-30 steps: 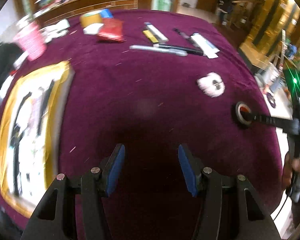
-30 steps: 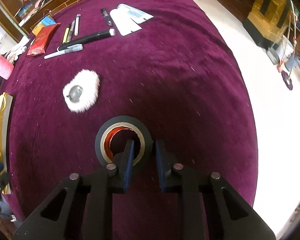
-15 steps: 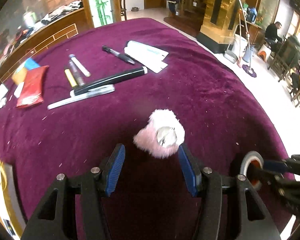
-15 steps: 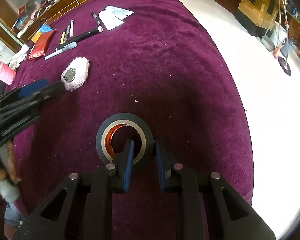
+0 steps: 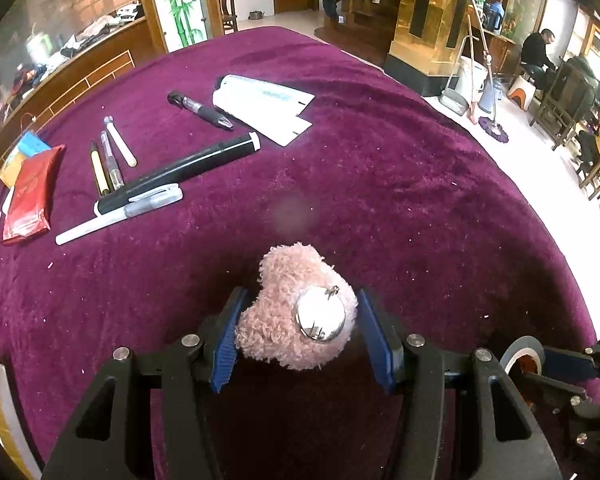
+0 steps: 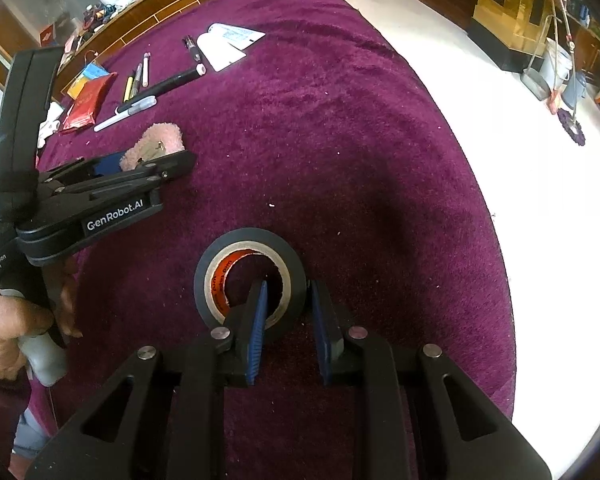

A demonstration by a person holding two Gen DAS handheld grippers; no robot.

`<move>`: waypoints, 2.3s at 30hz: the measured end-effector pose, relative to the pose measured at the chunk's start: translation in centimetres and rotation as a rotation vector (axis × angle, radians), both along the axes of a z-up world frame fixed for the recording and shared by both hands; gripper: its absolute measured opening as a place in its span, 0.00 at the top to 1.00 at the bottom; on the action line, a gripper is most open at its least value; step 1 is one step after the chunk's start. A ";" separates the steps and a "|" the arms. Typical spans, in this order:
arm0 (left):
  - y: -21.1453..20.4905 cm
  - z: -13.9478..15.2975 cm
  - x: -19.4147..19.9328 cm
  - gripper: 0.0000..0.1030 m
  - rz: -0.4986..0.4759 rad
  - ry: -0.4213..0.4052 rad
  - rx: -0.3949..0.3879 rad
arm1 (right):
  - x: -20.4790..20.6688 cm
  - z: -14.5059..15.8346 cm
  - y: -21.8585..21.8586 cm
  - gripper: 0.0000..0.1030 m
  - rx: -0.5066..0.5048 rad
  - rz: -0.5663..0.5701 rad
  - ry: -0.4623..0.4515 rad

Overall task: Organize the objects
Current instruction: 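Grasp the black tape roll with the right tool while the left tool grasps the pink keychain, then carry the tape roll and pink keychain toward the tray with both tools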

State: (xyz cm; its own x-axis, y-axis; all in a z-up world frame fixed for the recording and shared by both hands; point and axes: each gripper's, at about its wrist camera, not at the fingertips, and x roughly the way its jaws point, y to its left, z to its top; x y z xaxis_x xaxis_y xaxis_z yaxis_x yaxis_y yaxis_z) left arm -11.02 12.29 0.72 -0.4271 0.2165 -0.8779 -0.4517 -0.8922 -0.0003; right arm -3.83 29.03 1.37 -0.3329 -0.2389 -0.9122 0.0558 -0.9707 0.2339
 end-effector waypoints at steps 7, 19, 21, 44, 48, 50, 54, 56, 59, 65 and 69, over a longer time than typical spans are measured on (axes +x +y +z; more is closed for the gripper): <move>-0.6 0.4 0.2 0.68 0.021 -0.025 0.046 | 0.2 0.0 -0.2 0.78 0.010 0.003 0.019; 0.9 0.2 1.5 0.59 0.028 0.021 0.016 | -0.5 0.0 -1.3 0.62 0.036 0.027 -0.020; 0.7 0.3 1.6 0.61 0.033 0.007 0.026 | -0.6 -0.1 -1.1 0.63 0.023 0.021 -0.029; -4.8 3.3 8.1 0.75 0.106 -0.049 0.171 | -0.2 0.2 -1.3 0.88 0.116 0.026 0.041; -5.4 2.8 9.1 0.74 0.109 -0.068 0.166 | 0.0 0.1 -1.8 0.87 0.140 0.043 0.041; -5.5 1.8 9.3 0.74 0.108 -0.090 0.145 | -0.3 -0.1 -1.8 0.84 0.147 0.030 0.034; -6.0 0.7 10.0 0.73 0.116 -0.107 0.160 | -0.7 -0.1 -2.8 0.64 0.179 0.046 0.075; -5.9 0.7 10.5 0.73 0.107 -0.092 0.149 | -0.4 -0.2 -3.6 0.60 0.224 0.071 0.106; -6.0 0.7 10.9 0.73 0.102 -0.073 0.153 | -0.1 -0.4 -2.8 0.43 0.219 0.022 0.135; -6.2 0.7 11.4 0.73 0.096 -0.052 0.170 | -0.5 -0.1 -2.9 0.54 0.236 0.091 0.104; -6.6 0.7 11.3 0.73 0.095 -0.059 0.193 | 0.1 0.3 -2.7 0.88 0.200 0.082 0.081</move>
